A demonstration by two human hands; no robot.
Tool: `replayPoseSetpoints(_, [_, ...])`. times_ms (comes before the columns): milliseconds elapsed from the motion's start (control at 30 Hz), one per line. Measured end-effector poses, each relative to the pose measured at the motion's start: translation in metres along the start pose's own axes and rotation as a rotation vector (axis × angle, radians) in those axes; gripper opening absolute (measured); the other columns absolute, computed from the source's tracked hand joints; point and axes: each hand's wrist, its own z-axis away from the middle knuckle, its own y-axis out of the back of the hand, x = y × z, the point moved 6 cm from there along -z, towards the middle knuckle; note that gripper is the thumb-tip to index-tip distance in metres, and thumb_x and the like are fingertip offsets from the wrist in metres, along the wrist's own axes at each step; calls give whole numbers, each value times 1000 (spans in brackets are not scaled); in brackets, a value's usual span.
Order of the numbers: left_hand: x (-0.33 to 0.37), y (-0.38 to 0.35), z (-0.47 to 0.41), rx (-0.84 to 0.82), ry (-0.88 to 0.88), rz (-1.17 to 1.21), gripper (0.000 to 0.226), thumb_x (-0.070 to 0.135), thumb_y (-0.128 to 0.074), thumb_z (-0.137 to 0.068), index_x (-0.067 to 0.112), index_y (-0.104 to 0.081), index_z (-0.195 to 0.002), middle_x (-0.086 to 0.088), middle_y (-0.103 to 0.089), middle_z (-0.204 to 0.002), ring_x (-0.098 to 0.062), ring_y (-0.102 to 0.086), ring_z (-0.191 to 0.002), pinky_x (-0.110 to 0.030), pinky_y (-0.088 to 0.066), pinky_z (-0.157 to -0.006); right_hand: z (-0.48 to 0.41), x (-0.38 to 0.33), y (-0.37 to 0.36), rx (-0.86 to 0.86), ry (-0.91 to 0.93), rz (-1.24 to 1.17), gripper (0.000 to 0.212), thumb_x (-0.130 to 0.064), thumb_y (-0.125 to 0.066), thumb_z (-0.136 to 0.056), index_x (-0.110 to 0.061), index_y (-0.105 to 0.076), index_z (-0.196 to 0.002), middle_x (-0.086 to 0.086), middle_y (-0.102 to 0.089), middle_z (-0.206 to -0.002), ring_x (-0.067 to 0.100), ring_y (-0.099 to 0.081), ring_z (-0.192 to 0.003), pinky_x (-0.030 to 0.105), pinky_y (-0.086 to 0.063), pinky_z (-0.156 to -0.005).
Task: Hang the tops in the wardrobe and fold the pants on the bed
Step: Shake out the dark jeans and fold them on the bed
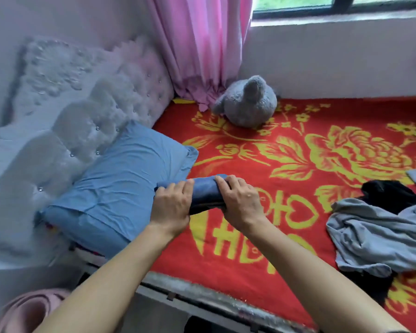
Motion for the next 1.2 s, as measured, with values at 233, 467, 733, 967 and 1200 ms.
replayPoseSetpoints(233, [-63,85,85,111,261,-107,63,16,-70,-66,12,-58,-128,-6,-63,-103,-31,-60,-89,-42,-45,-73,-4,-94,76,87,299,17,51,-26,-65,-80,-22,-53,-130,3,-57,-117,29,-58,-101,39,-52,-68])
replayPoseSetpoints(467, [-89,179,173,356,307,-126,64,11,-68,-66,9,-59,-129,-10,-63,-105,-34,-59,-87,-40,-52,-59,47,-165,173,434,436,-4,54,-19,-71,-68,-17,-61,-121,5,-60,-106,30,-59,-94,40,-52,-72])
replayPoseSetpoints(733, [-123,257,381,575,415,-91,62,14,-76,-66,11,-62,-127,-8,-66,-112,-34,-62,-94,-39,-55,-56,188,-311,251,685,643,-35,57,-20,-67,-65,-16,-63,-121,7,-61,-102,32,-59,-92,43,-48,-86])
replayPoseSetpoints(967, [-135,283,580,540,573,-82,65,12,-79,-62,9,-63,-125,-10,-67,-111,-35,-64,-94,-41,-56,-58,323,-443,260,452,729,-18,64,-26,-79,-66,-20,-61,-127,6,-61,-108,32,-61,-95,39,-52,-70])
replayPoseSetpoints(1200, [-157,344,723,619,819,-111,57,27,-74,-79,18,-56,-132,-1,-64,-117,-25,-63,-103,-35,-52,-69,422,-559,334,521,915,22,62,-35,-76,-61,-27,-59,-120,2,-58,-103,29,-56,-91,37,-46,-71])
